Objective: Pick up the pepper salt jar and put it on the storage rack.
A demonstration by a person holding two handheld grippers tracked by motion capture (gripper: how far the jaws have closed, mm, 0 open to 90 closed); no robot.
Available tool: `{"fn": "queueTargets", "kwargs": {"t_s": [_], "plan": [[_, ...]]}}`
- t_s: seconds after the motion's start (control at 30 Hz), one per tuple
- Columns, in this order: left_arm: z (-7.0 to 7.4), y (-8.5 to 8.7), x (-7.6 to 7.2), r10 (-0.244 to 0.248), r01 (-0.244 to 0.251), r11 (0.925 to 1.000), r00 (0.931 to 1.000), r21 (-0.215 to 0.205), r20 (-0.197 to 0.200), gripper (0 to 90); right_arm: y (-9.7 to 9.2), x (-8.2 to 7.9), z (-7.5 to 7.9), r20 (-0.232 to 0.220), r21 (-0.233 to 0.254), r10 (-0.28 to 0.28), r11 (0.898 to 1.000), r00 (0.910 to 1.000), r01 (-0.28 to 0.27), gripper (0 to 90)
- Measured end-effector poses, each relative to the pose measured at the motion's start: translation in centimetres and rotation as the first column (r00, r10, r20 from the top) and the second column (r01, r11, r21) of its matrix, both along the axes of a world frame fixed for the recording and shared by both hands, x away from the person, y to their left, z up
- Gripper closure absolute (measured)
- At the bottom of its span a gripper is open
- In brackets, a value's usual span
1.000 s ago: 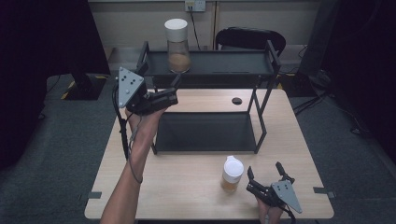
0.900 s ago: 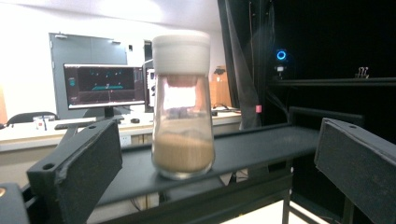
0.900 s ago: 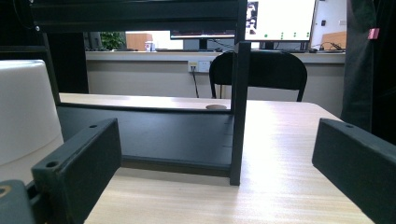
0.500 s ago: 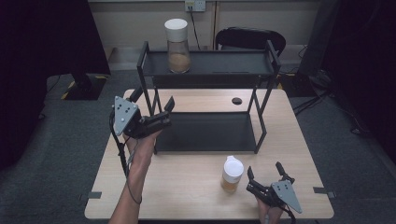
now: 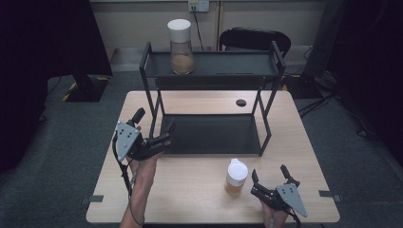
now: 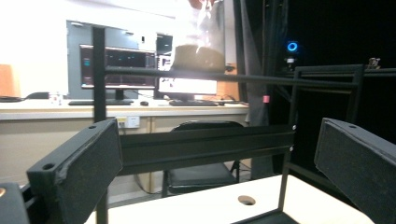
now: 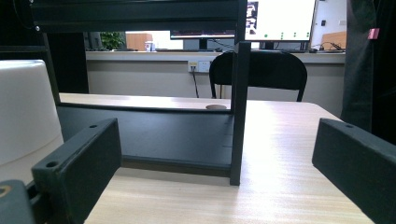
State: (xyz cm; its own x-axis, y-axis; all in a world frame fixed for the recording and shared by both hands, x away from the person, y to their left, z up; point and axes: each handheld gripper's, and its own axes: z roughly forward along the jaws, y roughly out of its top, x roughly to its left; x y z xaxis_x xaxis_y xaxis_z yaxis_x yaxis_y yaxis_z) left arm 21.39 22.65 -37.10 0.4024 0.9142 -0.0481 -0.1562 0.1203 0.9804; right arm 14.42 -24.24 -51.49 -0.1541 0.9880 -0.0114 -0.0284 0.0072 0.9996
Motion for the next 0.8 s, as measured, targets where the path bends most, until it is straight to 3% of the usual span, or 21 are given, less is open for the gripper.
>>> {"fn": "queueTargets", "kwargs": {"t_s": [0.33,0.57,0.67,0.8], "plan": [[-2.9,0.2,-1.9,0.019,-0.019,0.9997,0.9997,0.018,-0.014,0.2,0.0,0.0,0.0,0.000,0.000,0.000,1.000,1.0000,0.000,0.1],[-4.8,0.2,-2.4,0.025,-0.024,0.9994,0.9984,0.025,-0.051,0.0,0.0,0.0,0.0,0.000,0.000,0.000,1.000,1.0000,0.000,0.1],[-6.1,-0.3,-2.8,0.040,-0.040,0.9992,0.9977,0.010,-0.054,0.2,0.0,0.0,0.0,0.000,0.000,0.000,1.000,1.0000,0.000,0.1],[-7.5,-0.8,-3.1,0.054,-0.053,0.9984,0.9968,0.022,-0.058,0.1,0.0,0.0,0.0,0.000,0.000,0.000,1.000,1.0000,0.000,0.1]]}}
